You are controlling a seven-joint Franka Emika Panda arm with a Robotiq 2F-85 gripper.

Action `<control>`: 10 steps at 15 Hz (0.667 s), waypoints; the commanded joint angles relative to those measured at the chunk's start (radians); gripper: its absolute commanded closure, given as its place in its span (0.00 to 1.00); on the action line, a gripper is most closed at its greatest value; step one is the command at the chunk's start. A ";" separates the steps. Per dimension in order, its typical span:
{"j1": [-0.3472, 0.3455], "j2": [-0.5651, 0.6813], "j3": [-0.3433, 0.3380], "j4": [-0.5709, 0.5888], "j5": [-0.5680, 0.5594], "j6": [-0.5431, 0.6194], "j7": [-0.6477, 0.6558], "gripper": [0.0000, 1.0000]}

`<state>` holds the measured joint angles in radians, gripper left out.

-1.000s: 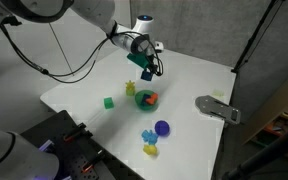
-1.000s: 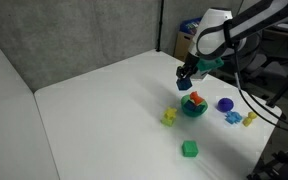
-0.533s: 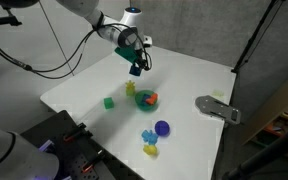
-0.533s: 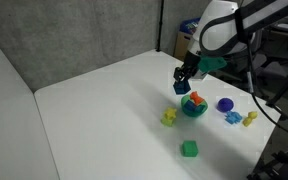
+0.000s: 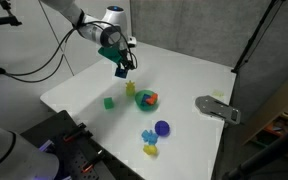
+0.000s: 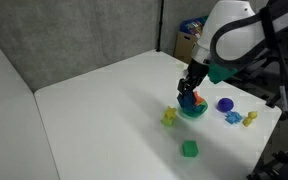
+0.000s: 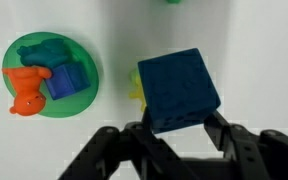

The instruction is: Take the blue block out of bowl

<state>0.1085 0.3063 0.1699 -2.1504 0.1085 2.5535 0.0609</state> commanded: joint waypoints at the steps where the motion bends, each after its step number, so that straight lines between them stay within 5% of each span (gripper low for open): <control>1: 0.015 -0.052 0.007 -0.072 0.019 0.000 -0.022 0.70; 5: 0.029 -0.024 -0.003 -0.058 0.003 -0.003 -0.002 0.70; 6: 0.029 -0.023 -0.003 -0.060 0.003 -0.003 -0.002 0.45; 10: 0.031 -0.020 -0.003 -0.060 0.003 -0.003 -0.002 0.45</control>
<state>0.1334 0.2874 0.1731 -2.2114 0.1085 2.5537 0.0609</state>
